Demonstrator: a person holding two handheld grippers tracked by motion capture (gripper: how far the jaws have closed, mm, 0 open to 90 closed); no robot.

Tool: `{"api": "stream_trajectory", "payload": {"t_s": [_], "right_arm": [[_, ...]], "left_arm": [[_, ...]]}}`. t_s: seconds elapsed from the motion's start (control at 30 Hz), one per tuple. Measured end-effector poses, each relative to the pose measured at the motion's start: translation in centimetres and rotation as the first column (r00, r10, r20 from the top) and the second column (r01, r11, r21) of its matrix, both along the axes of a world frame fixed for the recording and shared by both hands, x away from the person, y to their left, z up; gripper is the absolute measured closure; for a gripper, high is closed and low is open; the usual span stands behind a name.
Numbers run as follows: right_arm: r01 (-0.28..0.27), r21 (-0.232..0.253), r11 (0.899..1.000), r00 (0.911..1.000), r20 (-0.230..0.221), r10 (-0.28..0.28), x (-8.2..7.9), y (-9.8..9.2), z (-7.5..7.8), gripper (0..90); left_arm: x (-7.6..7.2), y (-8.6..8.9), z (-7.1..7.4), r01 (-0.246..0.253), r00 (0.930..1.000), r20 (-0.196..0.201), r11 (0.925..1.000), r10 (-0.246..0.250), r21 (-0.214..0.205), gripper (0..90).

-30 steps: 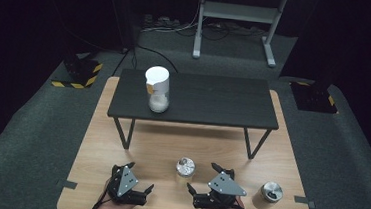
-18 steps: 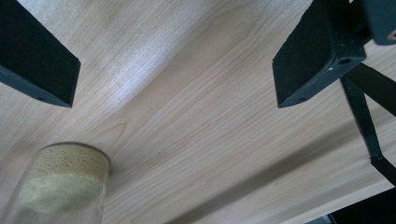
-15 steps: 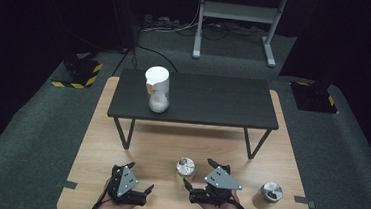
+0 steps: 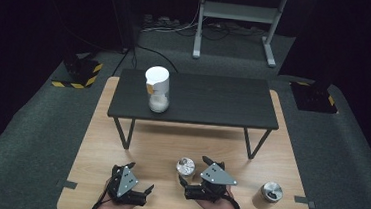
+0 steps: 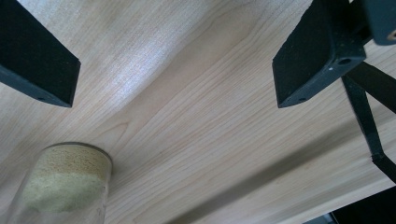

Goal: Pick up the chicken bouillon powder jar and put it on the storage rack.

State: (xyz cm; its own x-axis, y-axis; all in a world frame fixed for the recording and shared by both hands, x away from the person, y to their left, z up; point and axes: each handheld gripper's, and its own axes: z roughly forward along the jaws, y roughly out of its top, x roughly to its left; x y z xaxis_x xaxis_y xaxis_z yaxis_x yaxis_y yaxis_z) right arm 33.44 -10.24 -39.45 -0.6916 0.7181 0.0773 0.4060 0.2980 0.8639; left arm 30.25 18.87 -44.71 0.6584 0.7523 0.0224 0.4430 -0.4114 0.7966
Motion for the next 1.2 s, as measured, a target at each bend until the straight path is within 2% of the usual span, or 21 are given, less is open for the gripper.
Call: {"api": "stream_trajectory", "payload": {"t_s": [0.27, 0.37, 0.7, 0.9, 1.2], "right_arm": [[-0.012, 0.020, 1.000, 0.9999, -0.006, 0.012, 0.2, 0.4, -0.5, 8.2], [-0.032, 0.032, 0.999, 0.9995, -0.001, 0.032, 0.2, 0.5, -0.9, 16.2], [-0.053, 0.058, 0.997, 0.9986, 0.001, 0.053, 0.3, 0.7, -1.6, 30.4], [-0.054, 0.079, 0.995, 0.9985, 0.006, 0.054, 0.3, 0.7, -1.9, 33.7], [-0.049, 0.082, 0.995, 0.9986, 0.023, 0.047, 0.2, 0.7, -2.0, 35.0]], "left_arm": [[0.0, 0.0, 0.0, -0.001, 1.0000, -0.001, 1.0000, 0.001, -0.002, 1.1], [0.0, 0.0, 0.0, -0.002, 1.0000, -0.002, 1.0000, 0.002, -0.005, 1.1], [0.0, 0.0, 0.0, -0.003, 1.0000, -0.002, 1.0000, 0.003, -0.006, 1.1], [0.0, 0.0, 0.0, -0.004, 1.0000, -0.002, 1.0000, 0.004, -0.006, 1.1], [0.0, 0.1, 0.0, -0.005, 1.0000, -0.001, 0.9999, 0.005, -0.011, 1.1]]}}
